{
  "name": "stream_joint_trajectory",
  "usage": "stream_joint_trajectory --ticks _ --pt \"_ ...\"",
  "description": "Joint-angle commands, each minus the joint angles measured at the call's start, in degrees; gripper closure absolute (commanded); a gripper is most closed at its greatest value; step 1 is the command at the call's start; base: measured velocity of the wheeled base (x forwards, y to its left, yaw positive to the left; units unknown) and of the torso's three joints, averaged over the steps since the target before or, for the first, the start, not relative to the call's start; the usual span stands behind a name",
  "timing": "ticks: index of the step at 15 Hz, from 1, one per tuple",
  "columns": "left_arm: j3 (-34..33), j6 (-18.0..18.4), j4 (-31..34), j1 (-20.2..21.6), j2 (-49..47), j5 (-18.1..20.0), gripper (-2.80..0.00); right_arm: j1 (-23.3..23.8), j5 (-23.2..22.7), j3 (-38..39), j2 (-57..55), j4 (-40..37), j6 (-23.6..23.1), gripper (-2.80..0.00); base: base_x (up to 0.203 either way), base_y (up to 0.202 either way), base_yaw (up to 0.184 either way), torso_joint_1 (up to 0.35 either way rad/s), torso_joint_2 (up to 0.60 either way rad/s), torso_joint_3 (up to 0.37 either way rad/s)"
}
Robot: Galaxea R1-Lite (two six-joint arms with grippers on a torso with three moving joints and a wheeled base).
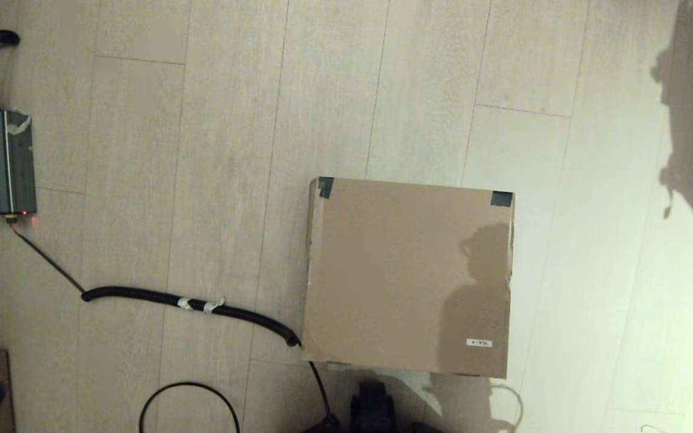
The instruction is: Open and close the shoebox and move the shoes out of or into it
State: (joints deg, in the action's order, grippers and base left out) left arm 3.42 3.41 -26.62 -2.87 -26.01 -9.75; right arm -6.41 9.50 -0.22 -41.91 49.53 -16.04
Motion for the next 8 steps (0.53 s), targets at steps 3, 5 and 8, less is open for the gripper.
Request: stream_joint_trajectory --ticks 3,5,8 --pt "-0.27 -0.31 25.87 1.98 25.36 6.8 0.0 0.22 0.96 0.05 26.02 -26.04 2.76 0.0 0.0 0.0 0.0 0.0 0.0 0.0" --pt "-1.8 -1.3 30.49 2.66 26.04 9.76 0.0 0.29 -2.63 -1.29 26.68 -46.39 8.39 0.0 0.0 0.0 0.0 0.0 0.0 0.0" --pt "-1.75 -1.74 30.66 2.92 25.3 9.75 0.0 0.58 -8.92 -3.31 23.98 -59.4 13.31 0.0 0.0 0.0 0.0 0.0 0.0 0.0"
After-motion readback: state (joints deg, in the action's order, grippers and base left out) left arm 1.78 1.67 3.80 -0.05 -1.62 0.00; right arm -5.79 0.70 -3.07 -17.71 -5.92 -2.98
